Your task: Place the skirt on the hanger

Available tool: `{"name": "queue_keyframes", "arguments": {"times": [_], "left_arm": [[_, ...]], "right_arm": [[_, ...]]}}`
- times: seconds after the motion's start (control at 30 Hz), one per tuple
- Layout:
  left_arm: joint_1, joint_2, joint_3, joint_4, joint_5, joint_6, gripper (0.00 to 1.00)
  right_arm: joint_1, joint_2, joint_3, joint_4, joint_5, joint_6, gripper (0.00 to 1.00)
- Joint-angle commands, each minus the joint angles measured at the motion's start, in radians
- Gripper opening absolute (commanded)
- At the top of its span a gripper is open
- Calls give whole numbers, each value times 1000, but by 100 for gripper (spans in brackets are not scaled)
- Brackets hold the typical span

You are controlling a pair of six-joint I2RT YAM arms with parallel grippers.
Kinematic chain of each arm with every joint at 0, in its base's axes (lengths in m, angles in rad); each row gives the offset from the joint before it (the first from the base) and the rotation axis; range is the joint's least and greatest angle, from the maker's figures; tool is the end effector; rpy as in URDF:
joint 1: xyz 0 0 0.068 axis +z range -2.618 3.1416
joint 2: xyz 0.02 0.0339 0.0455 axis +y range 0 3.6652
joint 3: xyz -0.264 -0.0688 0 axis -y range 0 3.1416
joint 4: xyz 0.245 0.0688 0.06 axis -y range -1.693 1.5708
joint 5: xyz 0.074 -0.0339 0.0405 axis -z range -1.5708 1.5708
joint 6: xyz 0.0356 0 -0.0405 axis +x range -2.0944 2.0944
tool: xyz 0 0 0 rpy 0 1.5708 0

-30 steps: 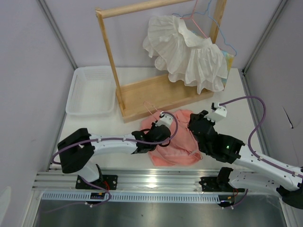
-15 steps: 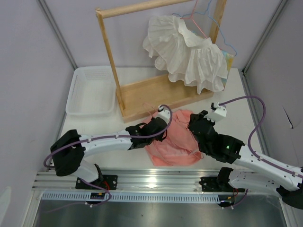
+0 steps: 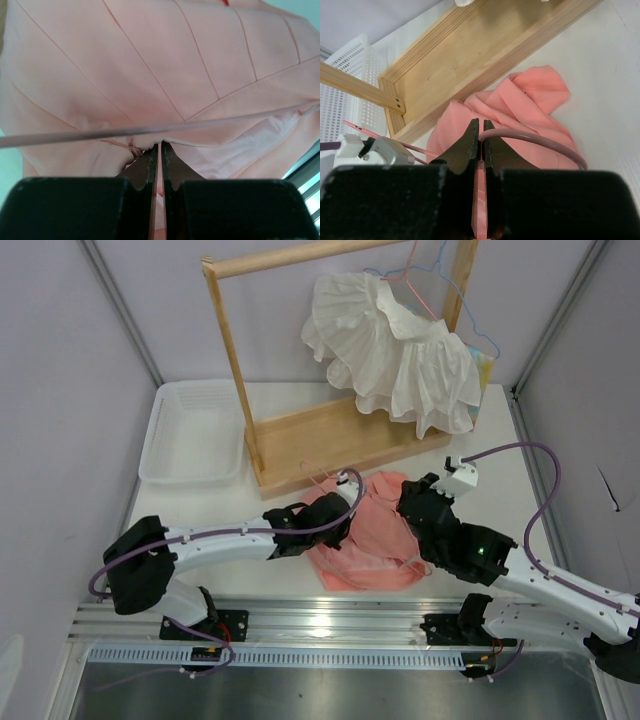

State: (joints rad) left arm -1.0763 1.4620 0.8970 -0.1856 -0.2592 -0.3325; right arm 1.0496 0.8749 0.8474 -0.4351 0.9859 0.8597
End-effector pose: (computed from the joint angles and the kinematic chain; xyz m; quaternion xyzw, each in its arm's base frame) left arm 0.1550 -0.2682 0.2215 0.2825 0.8659 -0.1657 0.3780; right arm 0.1159 0.1423 0.3276 0.1769 0.7694 0.1457 0.5963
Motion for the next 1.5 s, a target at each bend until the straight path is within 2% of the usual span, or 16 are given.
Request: {"name": "queue_keyframes", "arguments": {"times": [0.0, 0.1, 0.2, 0.3, 0.4, 0.6, 0.77, 1.13, 1.47], "left_arm": [[-27, -5, -1, -21, -34, -10, 9], [-42, 17, -3, -17, -110, -16, 12], [-43, 37, -3, -3, -181, -26, 20], [-42, 72, 5, 2, -241, -33, 22], [-42, 100, 31, -8, -285, -43, 29], [-37, 124, 23, 52, -307, -43, 39], [-28, 136, 31, 81, -319, -40, 42], [-4, 144, 26, 135, -310, -71, 29], [13, 92, 10, 179, -272, -82, 8]], "right_arm": [[-2, -10, -4, 35, 27, 9, 0], [-3, -8, -1, 38, 22, 9, 0], [-3, -8, 1, 38, 23, 6, 0], [-3, -10, 2, 39, 23, -4, 0], [-7, -10, 2, 38, 23, -4, 0], [-8, -8, 4, 44, 19, -13, 0], [-10, -8, 4, 48, 14, -19, 0], [-11, -13, 2, 50, 11, -25, 0], [-13, -14, -4, 47, 3, -21, 0]]}}
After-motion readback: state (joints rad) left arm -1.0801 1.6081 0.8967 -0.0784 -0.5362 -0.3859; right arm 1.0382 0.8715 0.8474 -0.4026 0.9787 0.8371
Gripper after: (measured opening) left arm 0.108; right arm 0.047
